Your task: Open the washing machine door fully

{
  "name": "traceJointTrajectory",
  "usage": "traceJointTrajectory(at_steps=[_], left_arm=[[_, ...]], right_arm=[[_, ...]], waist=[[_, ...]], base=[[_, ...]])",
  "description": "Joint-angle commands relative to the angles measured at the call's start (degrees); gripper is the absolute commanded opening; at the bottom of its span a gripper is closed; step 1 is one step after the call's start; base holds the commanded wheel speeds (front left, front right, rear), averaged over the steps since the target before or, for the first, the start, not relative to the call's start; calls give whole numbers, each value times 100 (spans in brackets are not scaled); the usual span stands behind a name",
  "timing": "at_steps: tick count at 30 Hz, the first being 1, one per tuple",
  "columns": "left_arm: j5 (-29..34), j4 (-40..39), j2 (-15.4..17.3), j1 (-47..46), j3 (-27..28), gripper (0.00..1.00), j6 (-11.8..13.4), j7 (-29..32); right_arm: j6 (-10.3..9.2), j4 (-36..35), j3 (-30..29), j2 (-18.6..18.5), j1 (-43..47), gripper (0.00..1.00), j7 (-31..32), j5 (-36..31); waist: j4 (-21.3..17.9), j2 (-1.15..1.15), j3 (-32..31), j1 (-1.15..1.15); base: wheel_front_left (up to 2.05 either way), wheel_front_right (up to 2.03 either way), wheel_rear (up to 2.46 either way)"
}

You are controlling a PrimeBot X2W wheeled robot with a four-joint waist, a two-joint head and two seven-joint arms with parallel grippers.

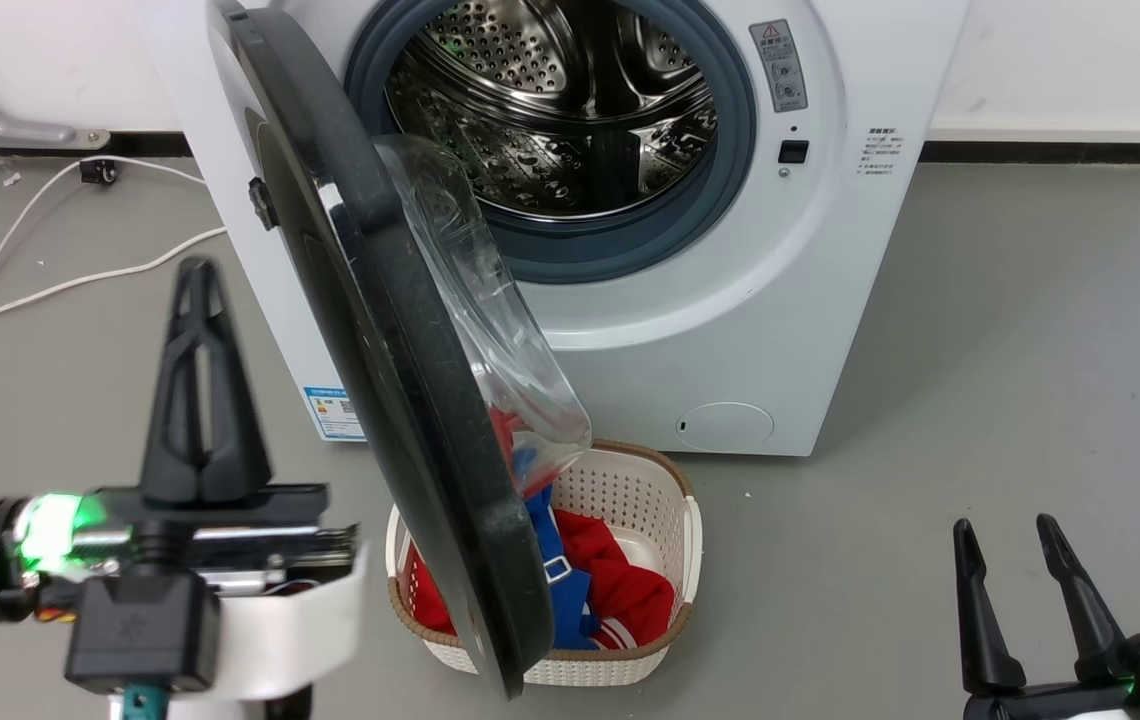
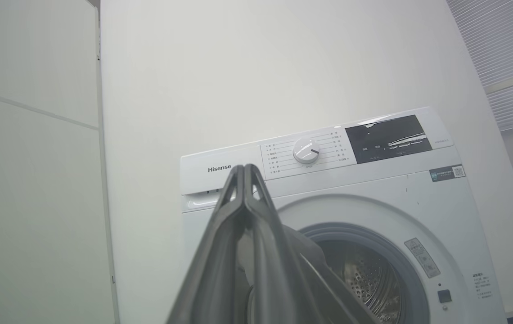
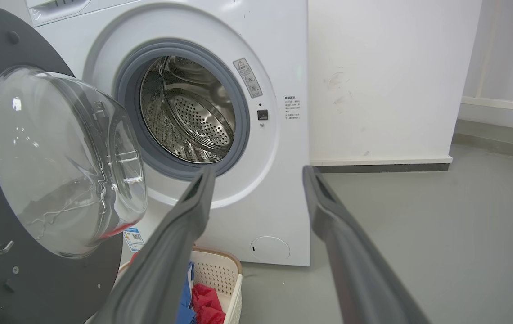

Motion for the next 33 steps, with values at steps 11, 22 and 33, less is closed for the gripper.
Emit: traceJointTrajectory(at_steps=[11, 22, 33], left_arm=[[219, -268, -118, -683, -1384, 0, -510, 23], [-42, 547, -271, -249, -2256, 0, -720, 101], [-177, 1401, -260, 197, -2792, 0, -897, 34]], right_arm=[[-1, -25, 119, 15, 54, 100, -12, -138], [-1, -59, 127, 16, 38, 100, -12, -244], [-1, -116, 87, 15, -52, 100, -12, -279]], waist=[[-65, 0, -22, 0], [-94, 0, 47, 0], [-12, 0, 197, 0]], base=[[0, 0, 0], [0, 0, 0], [0, 0, 0]])
